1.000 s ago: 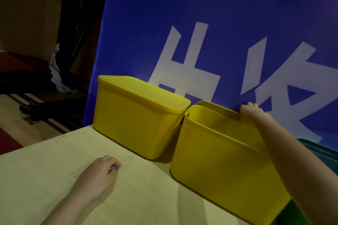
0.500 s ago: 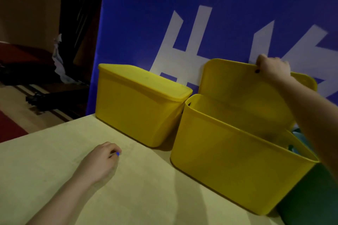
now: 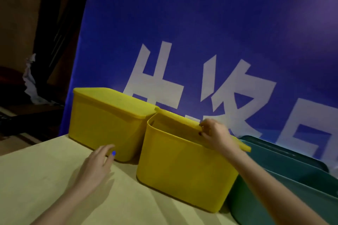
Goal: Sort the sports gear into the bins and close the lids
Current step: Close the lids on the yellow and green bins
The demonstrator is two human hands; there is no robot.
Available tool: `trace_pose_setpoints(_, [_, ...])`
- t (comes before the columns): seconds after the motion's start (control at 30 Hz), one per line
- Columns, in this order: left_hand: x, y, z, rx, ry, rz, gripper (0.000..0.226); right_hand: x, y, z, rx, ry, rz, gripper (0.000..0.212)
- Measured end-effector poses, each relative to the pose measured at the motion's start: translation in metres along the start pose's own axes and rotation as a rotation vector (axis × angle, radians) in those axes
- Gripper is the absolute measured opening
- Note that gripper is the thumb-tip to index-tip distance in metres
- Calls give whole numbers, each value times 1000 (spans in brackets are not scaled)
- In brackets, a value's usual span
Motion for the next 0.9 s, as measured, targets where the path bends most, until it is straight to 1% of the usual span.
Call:
trace_pose_setpoints(0.03, [6, 2, -21, -51, 22, -40, 36, -10, 6, 1, 40, 30, 8, 24])
trace_pose_setpoints(0.1, [25, 5, -68, -89, 88, -89, 37, -26, 12, 3, 96, 69, -39, 26])
trace_pose_setpoints(0.13, [36, 7, -90, -121, 103, -104, 37, -29, 12, 4, 122, 80, -72, 26])
trace_pose_setpoints(0.17, [48, 10, -110, -170, 79, -108, 38, -31, 12, 4, 143, 88, -92, 27])
trace_pose_setpoints(0.2, [59, 14, -127, -213, 17, -104, 40, -31, 12, 4, 161, 95, -108, 27])
trace_pose_setpoints(0.27, [79, 25, -148, -270, -172, -74, 50, -31, 13, 4, 183, 113, -122, 29])
trace_pose_setpoints(0.3, [86, 32, -153, -295, -271, -53, 55, -31, 13, 5, 184, 121, -118, 30])
trace_pose_setpoints(0.37, [94, 43, -155, -347, -410, -36, 60, -33, 14, 6, 164, 118, -105, 29])
trace_pose_setpoints(0.43, [97, 47, -153, -336, -449, -46, 56, -38, 10, 7, 133, 124, -121, 26])
trace_pose_setpoints(0.5, [96, 48, -144, -295, -465, -61, 43, -45, 1, 5, 105, 105, -157, 25])
trace_pose_setpoints(0.57, [89, 49, -136, -265, -495, -45, 36, -47, -9, -4, 59, 83, -157, 26])
trace_pose_setpoints(0.63, [84, 50, -129, -240, -496, -26, 34, -51, -17, -22, 7, 136, -91, 29])
trace_pose_setpoints(0.7, [83, 49, -129, -203, -462, -26, 34, -55, -20, -45, -52, 246, 5, 32])
trace_pose_setpoints(0.77, [83, 47, -131, -158, -421, -31, 37, -61, -19, -71, -81, 360, 64, 35])
trace_pose_setpoints(0.8, [84, 46, -133, -140, -387, -34, 40, -64, -17, -82, -50, 409, 84, 36])
trace_pose_setpoints(0.83, [85, 45, -135, -126, -350, -27, 42, -66, -16, -89, 33, 455, 103, 38])
trace_pose_setpoints(0.9, [87, 43, -136, -97, -290, 5, 40, -70, -15, -97, 255, 515, 139, 43])
Point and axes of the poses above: each hand's wrist, its own x-axis towards the middle knuckle, its own y-axis out of the palm, z = x × y, the point moved 4 cm from there along x, towards the middle knuckle, and after that the axes turned 1 degree about -z, right-handed, at the moved point
